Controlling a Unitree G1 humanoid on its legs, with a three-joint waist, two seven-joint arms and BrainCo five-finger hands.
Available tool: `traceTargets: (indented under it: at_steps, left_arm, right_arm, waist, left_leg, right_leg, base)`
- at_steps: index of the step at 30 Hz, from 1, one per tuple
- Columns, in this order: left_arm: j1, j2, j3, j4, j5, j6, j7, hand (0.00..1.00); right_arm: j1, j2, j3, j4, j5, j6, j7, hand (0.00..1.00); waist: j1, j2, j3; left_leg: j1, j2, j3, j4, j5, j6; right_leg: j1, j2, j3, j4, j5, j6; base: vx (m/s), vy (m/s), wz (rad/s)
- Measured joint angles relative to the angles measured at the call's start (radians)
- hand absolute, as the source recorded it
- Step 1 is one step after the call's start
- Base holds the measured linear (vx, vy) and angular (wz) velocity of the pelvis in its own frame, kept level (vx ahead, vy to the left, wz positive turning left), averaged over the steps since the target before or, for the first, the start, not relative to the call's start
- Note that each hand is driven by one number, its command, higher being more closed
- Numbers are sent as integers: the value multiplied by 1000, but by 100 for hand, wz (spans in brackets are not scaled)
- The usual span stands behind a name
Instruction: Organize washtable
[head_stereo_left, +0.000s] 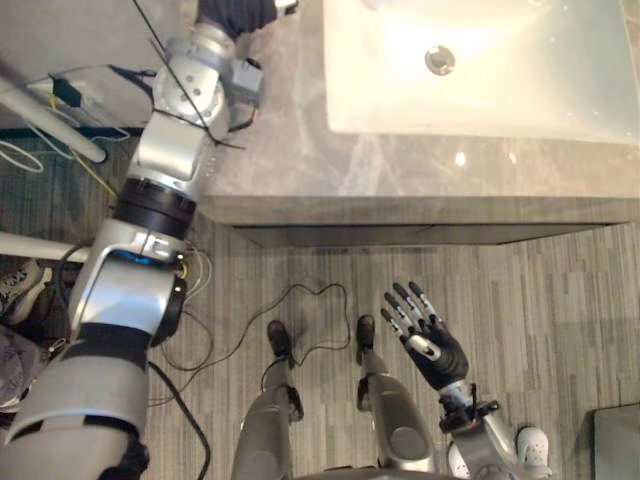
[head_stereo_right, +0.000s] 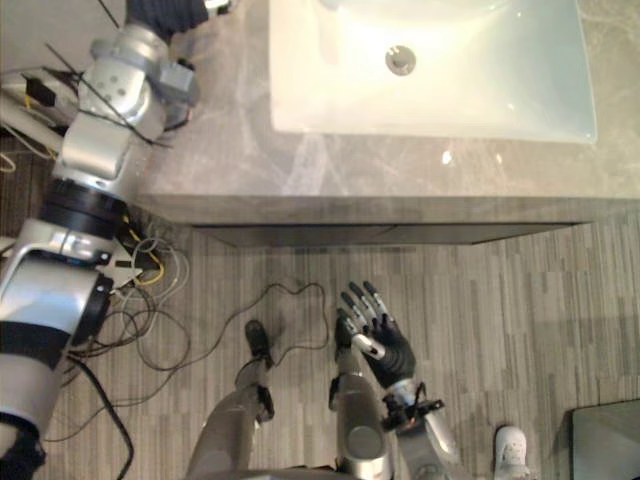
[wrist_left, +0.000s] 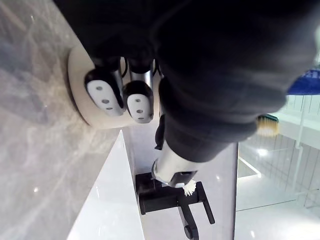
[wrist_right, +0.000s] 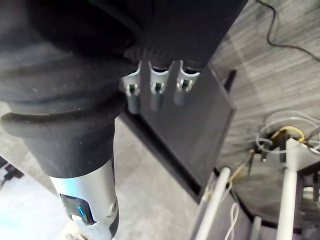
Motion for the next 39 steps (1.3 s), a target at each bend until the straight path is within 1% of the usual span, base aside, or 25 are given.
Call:
traceTargets:
  at_steps: [6, 8, 11, 13, 15, 16, 17, 18, 19, 20, 21, 23, 24, 25, 26, 28, 29, 31, 32, 33, 35, 36, 38, 39]
  left_arm:
    - [103, -1, -27, -11, 0, 5, -44, 100]
    - [149, -1, -27, -58, -5, 4, -61, 100]
    - [216, -1, -26, -106, -25, 3, -65, 100]
    - [266, -4, -26, -141, -45, 4, -84, 100]
    - [330, -17, -26, -175, -58, 7, -95, 100]
    - [381, -26, -24, -208, -77, 11, -102, 100]
    - [432, -37, -22, -243, -88, 17, -104, 100]
    - [457, -43, -19, -261, -92, 19, -105, 100]
    - [508, -50, -2, -300, -111, 23, -109, 100]
    - [550, -51, 23, -332, -123, 24, -118, 100]
    - [570, -51, 39, -349, -124, 24, -121, 100]
    - [678, -50, 108, -434, -153, 23, -122, 100]
    - [700, -50, 120, -449, -154, 22, -123, 100]
    - [744, -50, 143, -477, -162, 21, -124, 0]
    - [795, -52, 167, -501, -172, 20, -124, 0]
    - [872, -60, 205, -536, -173, 16, -125, 0]
    - [904, -69, 219, -550, -174, 15, -124, 0]
    - [1019, -106, 271, -601, -182, 13, -124, 0]
    - [1071, -127, 291, -621, -188, 12, -124, 0]
    - [1149, -166, 316, -643, -188, 3, -124, 0]
    - [1218, -209, 342, -659, -188, 2, -122, 0]
    - [1278, -250, 360, -683, -188, 0, -123, 0]
    - [1377, -322, 382, -723, -188, -7, -123, 0]
    - [1408, -345, 390, -733, -188, -7, -123, 0]
  right_arm:
    - [-7, -1, 0, 0, 0, 2, -1, 0]
    - [-9, -2, -1, 0, 0, 3, -3, 0]
    - [-25, -2, -2, 0, 0, 4, -3, 0]
    - [-44, -5, -5, -1, 0, 4, -4, 0]
    - [-47, -6, -19, -1, 0, 4, -5, 0]
    - [-46, -7, -33, -1, 0, 4, -6, 0]
    - [-46, -7, -52, -1, 0, 4, -7, 0]
    - [-46, -7, -62, -1, 0, 4, -8, 0]
    - [-49, -8, -80, -2, 0, 4, -11, 0]
    - [-50, -7, -94, -1, 0, 4, -18, 0]
    - [-50, -8, -99, -1, 0, 4, -24, 0]
    - [-46, -6, -119, -1, 0, 4, -28, 0]
    - [-45, -6, -126, -1, 0, 4, -28, 0]
    - [-47, -7, -137, 0, 0, 3, -29, 0]
    - [-46, -6, -148, 2, -1, 3, -30, 0]
    - [-44, -5, -168, 8, -1, 3, -32, 0]
    - [-44, -6, -175, 15, -2, 1, -33, 0]
    - [-43, -1, -192, 55, -10, -2, -40, 0]
    - [-41, 6, -203, 71, -14, -2, -46, 0]
    - [-33, 17, -221, 93, -24, -2, -52, 0]
    - [-25, 26, -232, 120, -40, -2, -53, 0]
    - [-14, 36, -245, 135, -48, -1, -54, 0]
    - [-2, 54, -263, 159, -49, -2, -55, 0]
    - [-1, 58, -266, 170, -51, -2, -56, 0]
  waist:
    - [3, 0, 0]
    - [3, 1, -1]
    - [5, 4, -3]
    - [5, 14, -10]
    - [9, 32, -25]
    - [12, 46, -41]
    - [21, 59, -58]
    - [25, 66, -72]
    - [27, 79, -91]
    - [28, 85, -99]
    - [28, 87, -103]
    - [30, 98, -146]
    - [31, 100, -156]
    - [37, 103, -172]
    - [43, 106, -188]
    - [50, 109, -199]
    - [51, 110, -206]
    - [58, 111, -233]
    - [60, 112, -249]
    - [63, 117, -269]
    - [74, 117, -276]
    - [83, 118, -287]
    - [85, 120, -304]
    - [85, 119, -306]
  left_leg:
    - [33, 1, -6, 0, 0, 0]
    - [42, 0, -9, 0, 0, 0]
    - [63, -1, -12, 0, 0, 0]
    - [76, -1, -21, 0, 0, 0]
    - [90, -3, -30, 0, 0, 0]
    - [100, -5, -36, 0, 0, 0]
    - [112, -6, -41, 0, 0, 0]
    - [114, -6, -43, 0, 0, 0]
    - [122, -6, -57, 0, 0, 0]
    - [142, -5, -66, -1, -1, -1]
    - [150, -4, -67, -1, -1, -1]
    - [164, -3, -87, -2, -4, -5]
    - [167, -3, -90, -3, -6, -7]
    - [175, -3, -93, -7, -6, -8]
    - [182, -2, -98, -7, -10, -13]
    - [199, -1, -106, -7, -11, -15]
    - [203, -1, -111, -8, -11, -15]
    - [213, 0, -121, -8, -11, -15]
    - [213, 0, -124, -8, -11, -15]
    - [216, 0, -140, -8, -11, -16]
    - [231, -1, -146, -8, -11, -16]
    - [235, -2, -151, -8, -11, -16]
    - [236, -6, -171, -8, -12, -14]
    - [239, -7, -172, -8, -13, -13]
  right_leg:
    - [34, 0, -11, 2, -3, -3]
    - [44, -1, -13, 3, -3, -3]
    - [67, -2, -16, 4, -5, -3]
    - [84, -2, -20, 4, -9, 1]
    - [104, -3, -31, 5, -15, 2]
    - [118, -4, -46, 5, -20, 2]
    - [133, -4, -52, 6, -24, 2]
    - [136, -4, -55, 6, -26, 1]
    - [153, -4, -70, 6, -31, 3]
    - [175, -4, -79, 10, -42, 4]
    - [182, -3, -81, 16, -47, 1]
    - [202, -3, -102, 24, -62, -5]
    - [206, -3, -104, 24, -63, -5]
    - [216, -3, -106, 24, -63, -5]
    - [227, -2, -112, 23, -63, -5]
    - [250, -2, -123, 22, -66, -3]
    - [257, -2, -128, 21, -71, 4]
    - [273, -2, -138, 21, -75, 3]
    - [277, -2, -144, 21, -76, 4]
    - [290, -3, -160, 20, -78, 4]
    - [303, -5, -167, 21, -84, 6]
    - [309, -6, -174, 21, -85, 7]
    - [325, -8, -185, 21, -90, 12]
    - [325, -9, -187, 21, -91, 14]
  base:
    - [-2, 1, 1]
    - [0, 13, 4]
    - [6, 3, 2]
    - [30, 11, 12]
    - [43, 13, 15]
    - [61, 14, 16]
    - [59, 13, 16]
    - [54, 10, 19]
    - [38, 7, 25]
    - [25, 8, 24]
    - [4, 8, 20]
    - [-1, 8, 18]
    - [-1, 7, 14]
    - [-13, 5, 10]
    - [-16, 3, 9]
    - [-8, 2, 13]
    - [-12, -3, 18]
    - [-2, -5, 16]
    - [25, -8, 24]
    - [19, -8, 26]
    - [7, -2, 18]
    - [-11, 1, 15]
    - [6, 5, 24]
    - [-1, 12, 15]
